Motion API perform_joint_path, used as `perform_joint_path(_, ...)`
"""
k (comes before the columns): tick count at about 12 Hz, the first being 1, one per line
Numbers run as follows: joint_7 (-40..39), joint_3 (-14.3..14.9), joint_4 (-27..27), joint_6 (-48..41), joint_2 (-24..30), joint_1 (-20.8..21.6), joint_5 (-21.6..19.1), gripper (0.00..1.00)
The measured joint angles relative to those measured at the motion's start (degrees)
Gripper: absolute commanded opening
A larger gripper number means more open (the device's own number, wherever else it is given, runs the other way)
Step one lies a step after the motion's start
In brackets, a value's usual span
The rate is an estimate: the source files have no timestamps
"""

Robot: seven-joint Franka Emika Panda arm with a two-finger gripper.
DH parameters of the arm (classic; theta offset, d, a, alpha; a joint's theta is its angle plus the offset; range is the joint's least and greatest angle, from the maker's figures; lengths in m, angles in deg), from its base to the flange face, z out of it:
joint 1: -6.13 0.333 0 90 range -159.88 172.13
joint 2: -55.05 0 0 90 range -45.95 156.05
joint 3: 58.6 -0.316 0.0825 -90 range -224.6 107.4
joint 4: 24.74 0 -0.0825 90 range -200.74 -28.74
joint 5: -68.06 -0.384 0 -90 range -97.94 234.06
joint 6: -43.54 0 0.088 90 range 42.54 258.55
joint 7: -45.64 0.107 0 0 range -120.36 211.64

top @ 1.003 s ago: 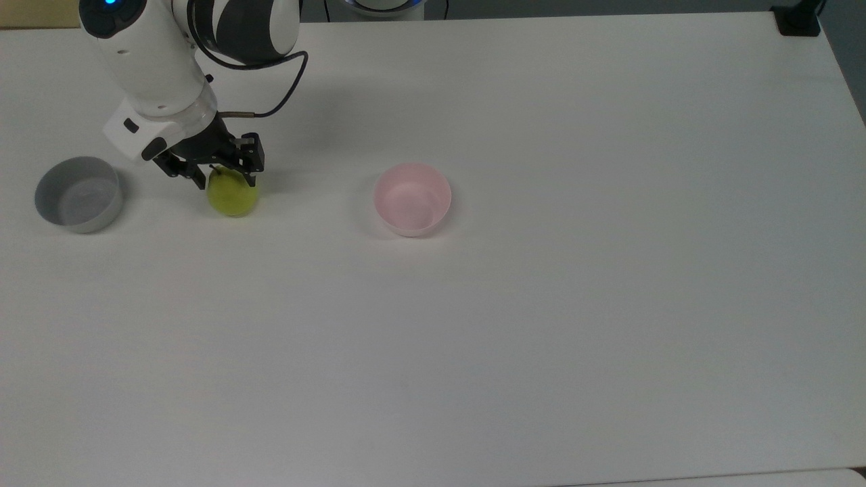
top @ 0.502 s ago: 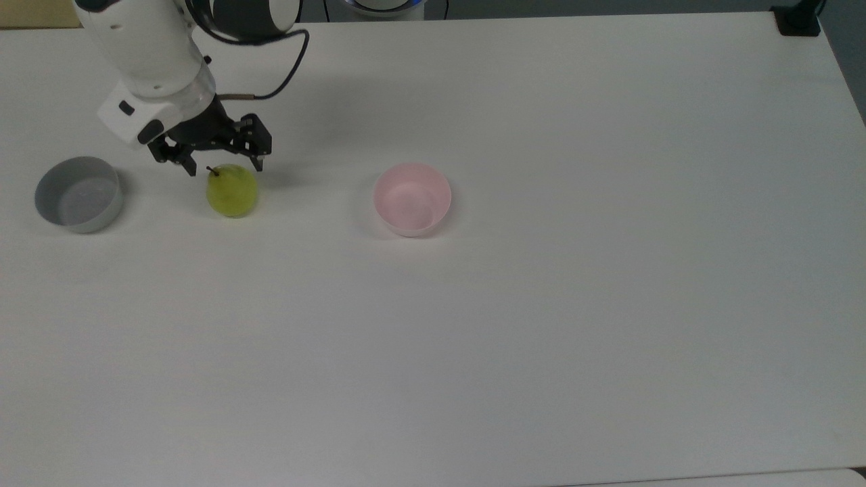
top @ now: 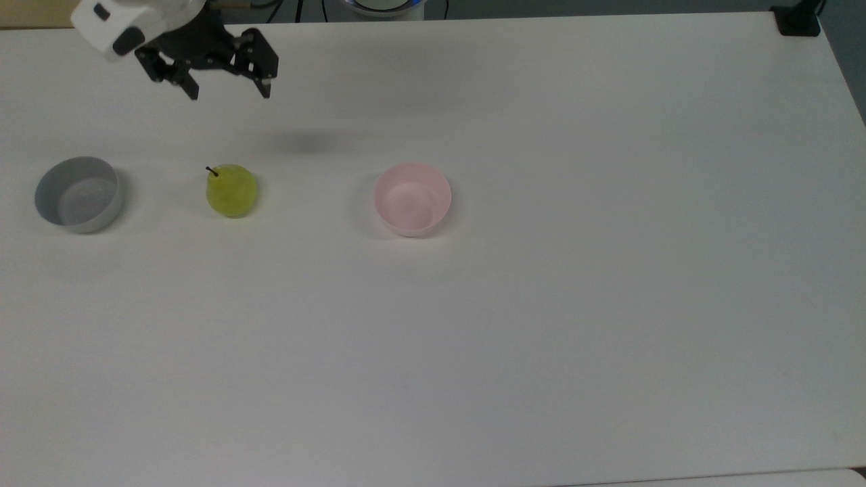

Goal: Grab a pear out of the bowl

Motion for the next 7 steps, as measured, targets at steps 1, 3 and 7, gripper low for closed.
perform_joint_path(1,3.46,-0.68,1.18,-2.36,0.94,0.00,0.02,1.00)
perform_joint_path(3,9.76,-1.22,3.92,-6.98,2.38,0.20,0.02,1.00)
perform_joint_path(7,18.46,-1.35,5.28,-11.45,6.46,4.39,0.01,1.00)
